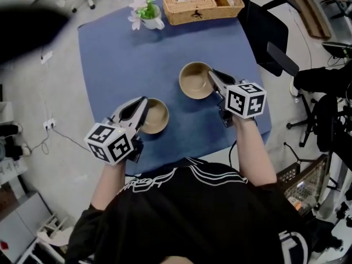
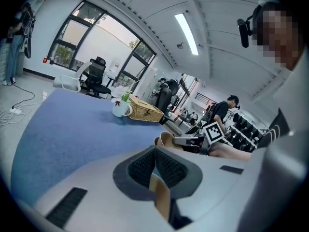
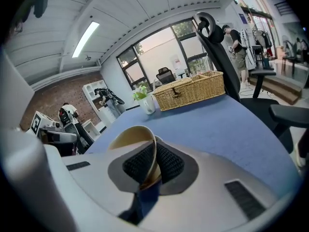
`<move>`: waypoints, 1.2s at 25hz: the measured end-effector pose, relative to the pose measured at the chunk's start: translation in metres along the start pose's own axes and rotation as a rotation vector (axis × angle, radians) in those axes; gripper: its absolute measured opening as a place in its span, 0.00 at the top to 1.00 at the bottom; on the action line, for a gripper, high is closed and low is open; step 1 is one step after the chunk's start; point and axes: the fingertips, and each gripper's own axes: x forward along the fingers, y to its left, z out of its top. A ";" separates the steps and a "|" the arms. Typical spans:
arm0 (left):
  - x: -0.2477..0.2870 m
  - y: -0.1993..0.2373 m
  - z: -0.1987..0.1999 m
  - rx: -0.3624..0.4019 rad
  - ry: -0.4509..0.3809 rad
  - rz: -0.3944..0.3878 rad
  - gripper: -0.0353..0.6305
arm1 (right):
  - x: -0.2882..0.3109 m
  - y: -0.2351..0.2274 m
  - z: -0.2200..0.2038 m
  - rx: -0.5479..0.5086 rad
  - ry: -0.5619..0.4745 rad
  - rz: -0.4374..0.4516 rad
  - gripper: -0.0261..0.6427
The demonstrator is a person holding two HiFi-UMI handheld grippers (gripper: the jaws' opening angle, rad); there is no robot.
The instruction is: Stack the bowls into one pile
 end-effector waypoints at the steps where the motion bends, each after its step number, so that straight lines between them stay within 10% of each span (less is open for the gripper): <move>1: 0.000 0.002 -0.001 -0.005 0.000 0.001 0.91 | 0.001 -0.002 -0.001 0.003 -0.002 -0.007 0.90; 13: -0.011 0.022 -0.010 -0.036 -0.017 0.030 0.91 | 0.007 -0.002 -0.002 -0.022 -0.021 -0.014 0.89; 30: -0.034 0.025 -0.025 -0.049 -0.060 0.055 0.91 | -0.022 0.015 0.000 -0.085 -0.107 -0.060 0.55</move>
